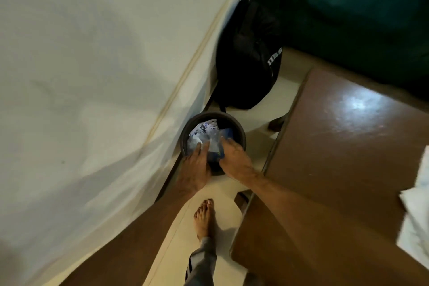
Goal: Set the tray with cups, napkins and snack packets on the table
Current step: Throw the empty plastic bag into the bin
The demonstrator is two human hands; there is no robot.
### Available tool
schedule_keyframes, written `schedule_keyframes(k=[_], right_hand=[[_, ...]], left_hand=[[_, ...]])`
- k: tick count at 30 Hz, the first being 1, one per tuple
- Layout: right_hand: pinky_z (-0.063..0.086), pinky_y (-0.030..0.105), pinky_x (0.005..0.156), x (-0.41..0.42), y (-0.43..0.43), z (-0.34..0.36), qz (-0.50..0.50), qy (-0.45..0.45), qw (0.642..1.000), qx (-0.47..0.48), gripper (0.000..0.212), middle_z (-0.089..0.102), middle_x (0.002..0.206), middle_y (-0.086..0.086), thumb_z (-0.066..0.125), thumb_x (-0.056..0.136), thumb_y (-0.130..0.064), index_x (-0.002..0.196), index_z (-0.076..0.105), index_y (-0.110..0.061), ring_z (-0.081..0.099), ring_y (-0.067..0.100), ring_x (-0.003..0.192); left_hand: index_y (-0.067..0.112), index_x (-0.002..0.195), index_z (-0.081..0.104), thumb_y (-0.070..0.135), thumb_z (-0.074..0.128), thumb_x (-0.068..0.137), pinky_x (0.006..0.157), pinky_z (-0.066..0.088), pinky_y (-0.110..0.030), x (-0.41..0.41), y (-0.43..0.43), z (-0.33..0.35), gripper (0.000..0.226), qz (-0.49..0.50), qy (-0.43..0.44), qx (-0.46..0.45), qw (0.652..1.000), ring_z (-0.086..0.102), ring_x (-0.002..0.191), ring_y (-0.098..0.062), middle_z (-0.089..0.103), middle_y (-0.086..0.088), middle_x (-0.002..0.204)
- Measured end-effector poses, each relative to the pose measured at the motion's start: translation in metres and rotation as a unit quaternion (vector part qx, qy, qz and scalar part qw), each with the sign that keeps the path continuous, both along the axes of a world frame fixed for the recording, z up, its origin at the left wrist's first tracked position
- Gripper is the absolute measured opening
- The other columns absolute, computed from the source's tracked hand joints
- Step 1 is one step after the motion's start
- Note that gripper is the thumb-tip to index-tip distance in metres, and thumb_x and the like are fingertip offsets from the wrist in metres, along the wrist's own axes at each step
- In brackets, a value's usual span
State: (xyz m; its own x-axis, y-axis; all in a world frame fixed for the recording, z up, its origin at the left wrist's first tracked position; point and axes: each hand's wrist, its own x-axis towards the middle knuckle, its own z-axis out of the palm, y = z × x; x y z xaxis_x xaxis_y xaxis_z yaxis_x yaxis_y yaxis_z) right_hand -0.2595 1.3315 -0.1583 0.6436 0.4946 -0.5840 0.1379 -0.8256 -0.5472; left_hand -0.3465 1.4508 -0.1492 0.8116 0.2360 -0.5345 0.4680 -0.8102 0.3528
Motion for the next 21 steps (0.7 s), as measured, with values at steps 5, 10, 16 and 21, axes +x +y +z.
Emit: schedule_keyframes(k=[5, 10, 16, 21], right_hand=[[0.028, 0.037, 0.119, -0.018, -0.041, 0.119, -0.014, -0.025, 0.998, 0.055, 0.068, 0.032, 0.161, 0.007, 0.053, 0.094, -0.004, 0.156, 0.028, -0.018, 0.028, 0.025, 0.149], [0.031, 0.036, 0.119, -0.041, -0.092, 0.241, -0.027, -0.064, 0.993, 0.095, 0.056, 0.037, 0.159, 0.006, 0.053, 0.098, -0.008, 0.151, 0.039, -0.017, 0.033, 0.023, 0.147], [0.027, 0.035, 0.12, -0.082, -0.172, 0.36, -0.05, -0.14, 0.982, 0.12, 0.057, 0.034, 0.161, 0.001, 0.055, 0.099, -0.013, 0.153, 0.038, -0.022, 0.028, 0.018, 0.15], [0.024, 0.028, 0.116, -0.126, -0.236, 0.424, -0.086, -0.206, 0.965, 0.141, 0.059, 0.032, 0.162, -0.001, 0.058, 0.098, -0.013, 0.153, 0.038, -0.026, 0.027, 0.017, 0.15]], left_hand=[[0.016, 0.159, 0.019, 0.013, 0.052, 0.1, 0.112, 0.042, -0.042, -0.019, -0.029, 0.126, 0.068, 0.054, -0.052, -0.001, 0.997, 0.045, 0.14, -0.035, 0.022, -0.014, 0.166], [0.014, 0.158, 0.02, 0.015, 0.052, 0.101, 0.116, 0.036, -0.042, -0.055, -0.073, 0.246, 0.066, 0.08, -0.099, -0.009, 0.992, 0.038, 0.146, -0.029, 0.028, -0.011, 0.164], [0.014, 0.16, 0.016, 0.021, 0.047, 0.104, 0.119, 0.034, -0.046, -0.102, -0.127, 0.359, 0.064, 0.079, -0.143, -0.017, 0.986, 0.034, 0.148, -0.03, 0.026, -0.01, 0.165], [0.015, 0.16, 0.017, 0.027, 0.044, 0.106, 0.117, 0.036, -0.047, -0.13, -0.172, 0.412, 0.062, 0.041, -0.19, -0.017, 0.981, 0.038, 0.145, -0.033, 0.029, -0.011, 0.163]])
